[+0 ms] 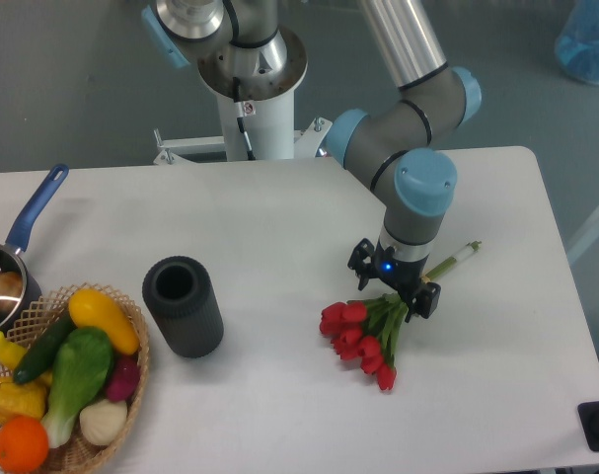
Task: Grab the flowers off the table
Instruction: 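Close the gripper around the tulip stems, then lift the gripped tulips up off the table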
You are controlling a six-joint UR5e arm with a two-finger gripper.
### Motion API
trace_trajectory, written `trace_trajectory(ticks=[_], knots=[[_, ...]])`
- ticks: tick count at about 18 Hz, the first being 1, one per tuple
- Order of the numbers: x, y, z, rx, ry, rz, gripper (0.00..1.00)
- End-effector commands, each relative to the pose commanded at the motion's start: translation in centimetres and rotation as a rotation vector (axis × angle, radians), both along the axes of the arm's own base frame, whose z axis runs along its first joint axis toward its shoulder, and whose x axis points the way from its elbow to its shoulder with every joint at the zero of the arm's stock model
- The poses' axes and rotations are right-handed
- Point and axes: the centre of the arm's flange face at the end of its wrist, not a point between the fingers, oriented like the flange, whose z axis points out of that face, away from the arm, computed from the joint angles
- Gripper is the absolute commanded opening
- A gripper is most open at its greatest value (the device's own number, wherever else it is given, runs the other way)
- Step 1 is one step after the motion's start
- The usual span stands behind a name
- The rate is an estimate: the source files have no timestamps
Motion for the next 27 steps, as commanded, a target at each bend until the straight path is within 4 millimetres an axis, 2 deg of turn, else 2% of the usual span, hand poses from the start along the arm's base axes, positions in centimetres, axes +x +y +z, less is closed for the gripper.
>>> trace_trajectory(ticks=[1, 2, 3, 4, 5, 7, 8, 10, 13, 16, 20, 23, 25, 27], knots=[[0.2, 0.2, -0.6, -0.005, -0.008, -0.005, 0.94], [0.2, 0.2, -0.5, -0.005, -0.008, -0.005, 0.7], [0.2, 0.1, -0.3, -0.004, -0.006, -0.005, 0.34], [0.2, 0.1, -0.3, -0.003, -0.005, -0.006, 0.16], [0.1, 0.1, 0.0, -0.001, -0.001, -0.003, 0.05], [0.0, -0.2, 0.0, -0.001, -0.005, 0.004, 0.05], [-0.2, -0.2, 0.3, -0.001, 0.001, 0.014, 0.02], [-0.2, -0.4, 1.9, 0.0, 0.032, 0.015, 0.0], [-1.7, -1.4, 5.3, -0.091, 0.133, 0.028, 0.0], [-2.3, -2.1, 6.1, -0.109, 0.148, 0.049, 0.0], [-3.2, -2.0, 9.0, -0.106, 0.15, 0.071, 0.0], [-3.3, -1.4, 12.2, -0.091, 0.161, 0.064, 0.0], [-3.1, -0.8, 13.3, -0.052, 0.16, 0.056, 0.0], [-3.1, -1.0, 14.5, -0.03, 0.172, 0.054, 0.0]])
